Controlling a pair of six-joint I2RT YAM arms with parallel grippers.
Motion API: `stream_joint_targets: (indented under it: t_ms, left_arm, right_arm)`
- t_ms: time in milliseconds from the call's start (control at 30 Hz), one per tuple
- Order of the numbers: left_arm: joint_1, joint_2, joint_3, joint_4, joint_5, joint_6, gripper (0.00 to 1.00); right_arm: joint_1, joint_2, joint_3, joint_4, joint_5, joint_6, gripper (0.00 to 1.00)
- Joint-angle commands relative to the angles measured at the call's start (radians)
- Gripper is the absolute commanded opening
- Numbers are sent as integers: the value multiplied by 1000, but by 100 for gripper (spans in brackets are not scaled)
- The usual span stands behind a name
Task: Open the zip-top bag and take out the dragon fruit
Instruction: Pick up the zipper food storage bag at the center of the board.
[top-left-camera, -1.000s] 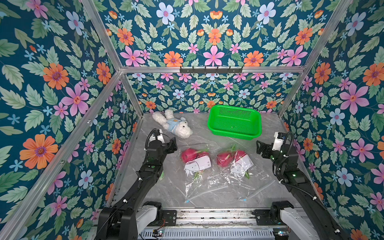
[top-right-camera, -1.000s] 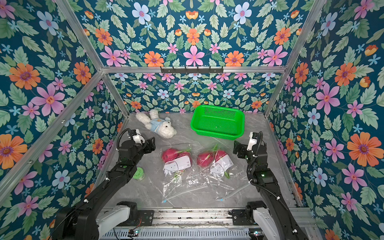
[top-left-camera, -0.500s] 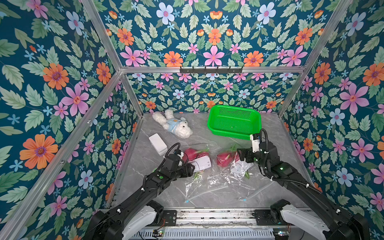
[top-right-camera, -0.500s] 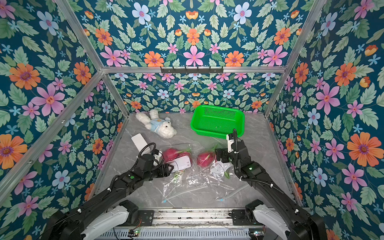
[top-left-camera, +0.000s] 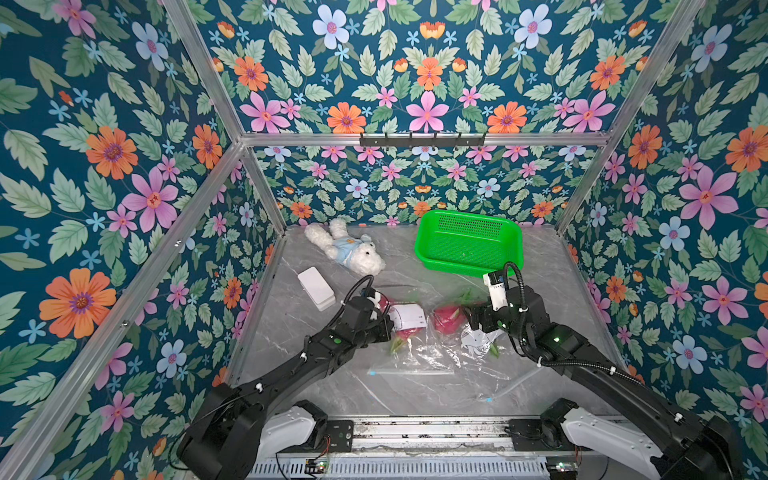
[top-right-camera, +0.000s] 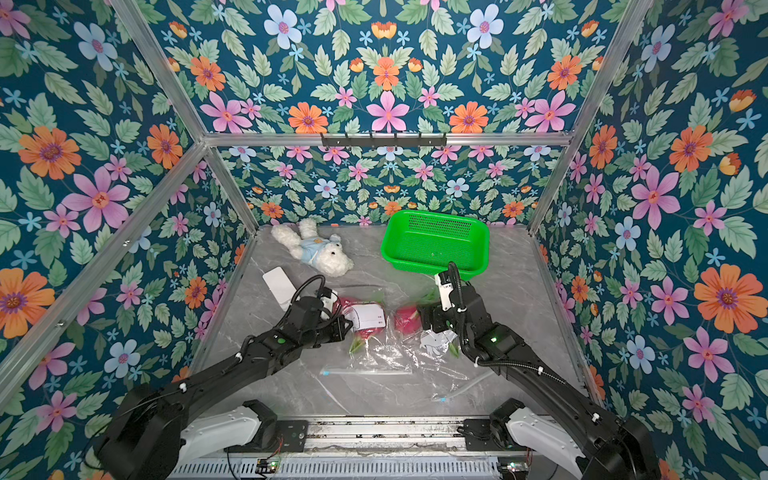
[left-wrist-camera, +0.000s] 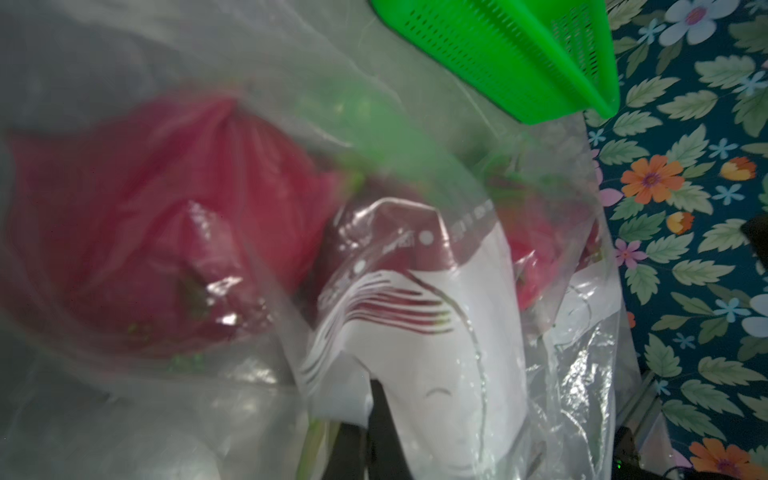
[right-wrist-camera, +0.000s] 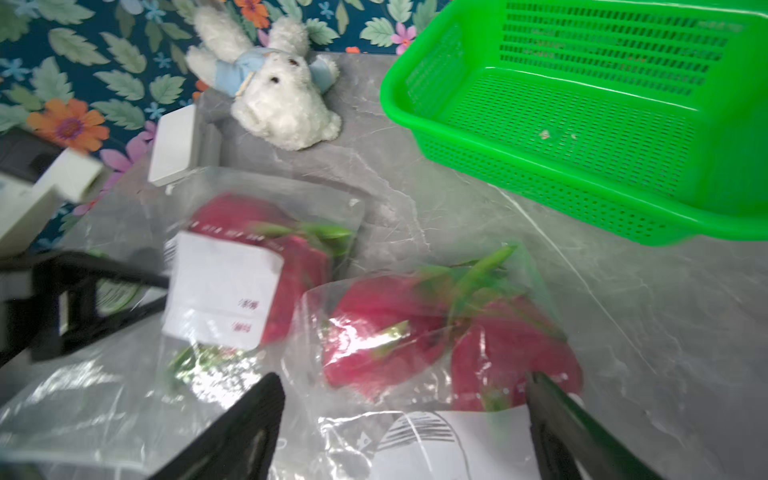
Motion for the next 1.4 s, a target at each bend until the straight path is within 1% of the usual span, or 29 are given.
stream_joint_targets:
  t_ms: [0,133,200,433,467,600,700,767,900,933,1033,1067,1167,1200,1267,1300,1333,1367]
  left_arm:
    - [3,69,75,117,-50,11,0]
    - [3,160,174,114,-86,36,0]
    - [5,200,212,132,-62,35,0]
    - [4,259,294,120,-27,-18,0]
    - [6,265,305,107,-18,-26,0]
    - [7,268,320,75,17,-65,0]
    - [13,259,313,69,38,-74,0]
    - [16,254,303,68,45,-80,0]
    - [23,243,280,77,58,-91,0]
    - [24,240,274,82,60,-92,0]
    - [27,230,260,92,57,-94,0]
    - [29,226,256,94,53,-94,0]
    - [35,219,243,100,46,-86,0]
    - [41,216,238,103,45,-84,0]
    - [55,207,230,113,52,-69,0]
    - [66,199,228,114,59,-53,6]
    - [78,191,226,114,62,-32,18]
    - [92,177,224,107,66,5,36]
  right_arm:
    - [52,5,-3,55,-55,-95,89]
    - [113,33,5,98,-57,-145,86]
    - [147,50,4,146,-59,-166,84]
    - [286,170,22,340,25,-249,82]
    - [310,197,23,376,45,-261,82]
    - [394,343,52,481,161,-316,89]
    - [403,447,67,570,201,-291,90]
    - [404,513,80,612,236,-298,91]
    - [403,644,141,626,340,-318,91]
    - [403,666,156,617,353,-317,87]
    - [404,718,195,567,347,-306,64]
    - [404,714,199,556,334,-297,52]
    - [400,692,195,524,284,-283,9]
    - [396,692,199,503,261,-273,0]
    - [383,646,206,454,218,-237,0]
    - [369,630,208,433,188,-207,0]
    - [352,616,208,416,151,-173,0]
    - [325,594,208,397,98,-128,0]
